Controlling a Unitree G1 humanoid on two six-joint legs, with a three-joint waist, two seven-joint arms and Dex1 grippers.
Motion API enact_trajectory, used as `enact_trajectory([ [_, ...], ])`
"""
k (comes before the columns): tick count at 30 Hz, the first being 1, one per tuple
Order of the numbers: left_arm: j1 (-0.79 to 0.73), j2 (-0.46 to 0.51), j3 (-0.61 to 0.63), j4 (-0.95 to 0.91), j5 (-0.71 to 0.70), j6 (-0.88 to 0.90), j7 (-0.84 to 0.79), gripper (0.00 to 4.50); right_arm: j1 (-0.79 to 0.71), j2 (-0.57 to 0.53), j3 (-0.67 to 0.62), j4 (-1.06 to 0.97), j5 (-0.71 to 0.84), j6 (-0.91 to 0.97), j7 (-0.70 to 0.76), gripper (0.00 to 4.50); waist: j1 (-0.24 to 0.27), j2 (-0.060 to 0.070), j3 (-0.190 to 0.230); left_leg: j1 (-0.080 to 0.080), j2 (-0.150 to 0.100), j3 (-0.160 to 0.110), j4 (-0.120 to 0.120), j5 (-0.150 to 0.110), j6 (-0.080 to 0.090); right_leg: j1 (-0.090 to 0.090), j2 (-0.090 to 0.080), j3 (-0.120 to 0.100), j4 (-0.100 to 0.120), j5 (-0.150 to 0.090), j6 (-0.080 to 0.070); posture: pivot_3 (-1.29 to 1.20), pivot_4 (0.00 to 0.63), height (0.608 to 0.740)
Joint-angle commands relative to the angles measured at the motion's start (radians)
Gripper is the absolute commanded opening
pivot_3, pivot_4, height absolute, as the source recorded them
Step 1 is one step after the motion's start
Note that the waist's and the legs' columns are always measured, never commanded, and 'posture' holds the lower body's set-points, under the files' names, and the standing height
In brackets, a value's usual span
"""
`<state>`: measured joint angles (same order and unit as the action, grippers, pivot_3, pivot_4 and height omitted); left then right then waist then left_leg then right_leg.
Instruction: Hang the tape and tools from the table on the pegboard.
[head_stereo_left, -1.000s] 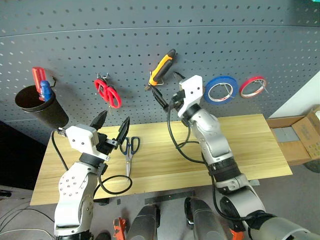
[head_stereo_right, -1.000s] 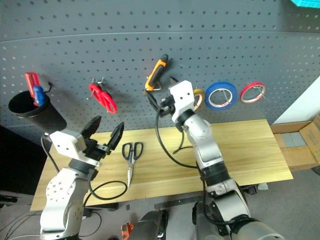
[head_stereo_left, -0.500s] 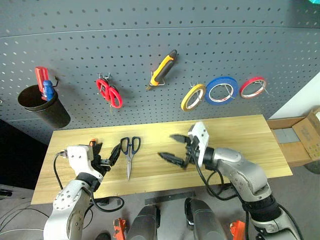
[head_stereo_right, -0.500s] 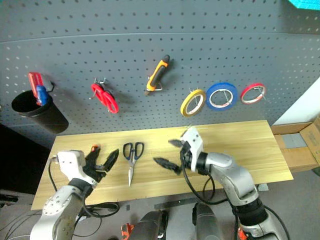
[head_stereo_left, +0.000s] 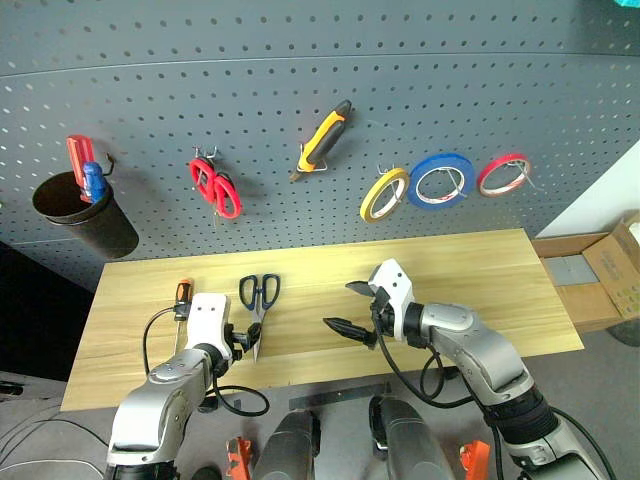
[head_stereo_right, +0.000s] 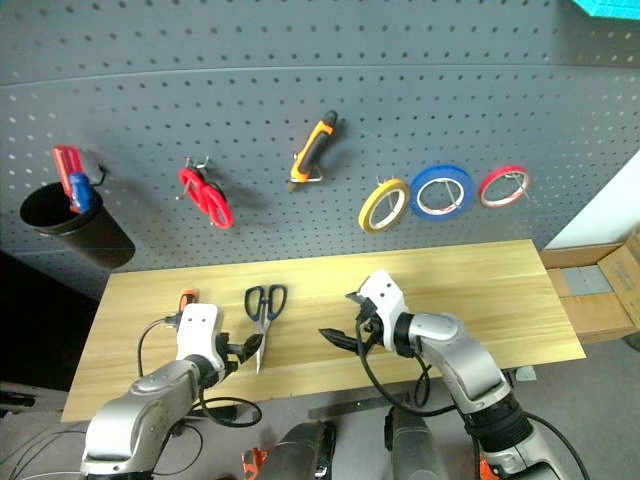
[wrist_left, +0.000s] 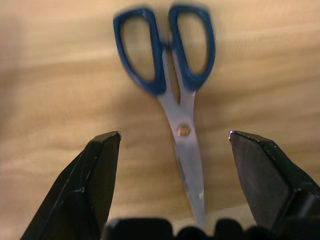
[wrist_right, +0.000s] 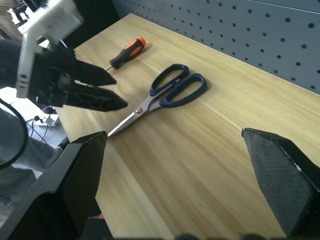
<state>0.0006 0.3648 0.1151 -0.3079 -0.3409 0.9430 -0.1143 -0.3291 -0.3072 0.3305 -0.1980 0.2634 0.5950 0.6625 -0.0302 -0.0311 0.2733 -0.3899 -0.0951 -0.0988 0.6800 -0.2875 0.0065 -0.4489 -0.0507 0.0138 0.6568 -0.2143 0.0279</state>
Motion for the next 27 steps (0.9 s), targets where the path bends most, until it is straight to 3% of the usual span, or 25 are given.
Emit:
enact_trajectory([
  [1,-0.024,-0.022,-0.015,0.003,0.032,0.02,0.028,3.73,-0.008,0.001,0.0,-0.031,-0.005,-0.014,0.004,4.48,0.0,0.0,0.0,0.0,0.0,0.0,0.0,0.0,0.0,0.0,0.0,0.0,0.0,0.0,0.0,-0.04,0.296,0.74],
  [13,-0.25,-0.185,-0.039,0.288,0.138,0.025,0.148,3.73,-0.014,-0.002,-0.003,-0.035,-0.009,-0.003,0.007,4.48,0.0,-0.001,0.001,0.0,0.0,0.0,0.0,0.0,0.0,0.0,0.0,0.0,0.0,0.0,0.0,-0.05,0.305,0.74],
  [20,-0.263,-0.213,-0.038,0.352,0.203,0.031,0.2,3.73,-0.004,-0.012,-0.012,-0.091,0.036,0.022,0.043,4.48,-0.002,-0.001,0.001,0.0,0.0,0.001,0.0,0.0,0.0,0.0,-0.001,0.0,-0.001,0.0,0.0,-0.06,0.308,0.74],
  [23,-0.262,-0.214,-0.04,0.352,0.21,0.048,0.196,3.17,0.001,-0.024,-0.009,-0.114,0.049,0.026,0.064,4.5,-0.002,-0.001,0.001,0.0,0.0,0.0,0.0,0.0,0.0,0.0,-0.001,-0.001,-0.001,0.0,0.0,-0.06,0.308,0.74],
  [27,-0.261,-0.208,-0.036,0.343,0.211,0.059,0.189,1.81,-0.014,-0.028,-0.012,-0.107,0.046,0.025,0.06,4.5,-0.002,-0.001,0.001,0.004,0.0,0.0,0.0,0.0,0.0,0.003,-0.001,-0.001,-0.001,0.0,0.0,-0.06,0.306,0.74],
])
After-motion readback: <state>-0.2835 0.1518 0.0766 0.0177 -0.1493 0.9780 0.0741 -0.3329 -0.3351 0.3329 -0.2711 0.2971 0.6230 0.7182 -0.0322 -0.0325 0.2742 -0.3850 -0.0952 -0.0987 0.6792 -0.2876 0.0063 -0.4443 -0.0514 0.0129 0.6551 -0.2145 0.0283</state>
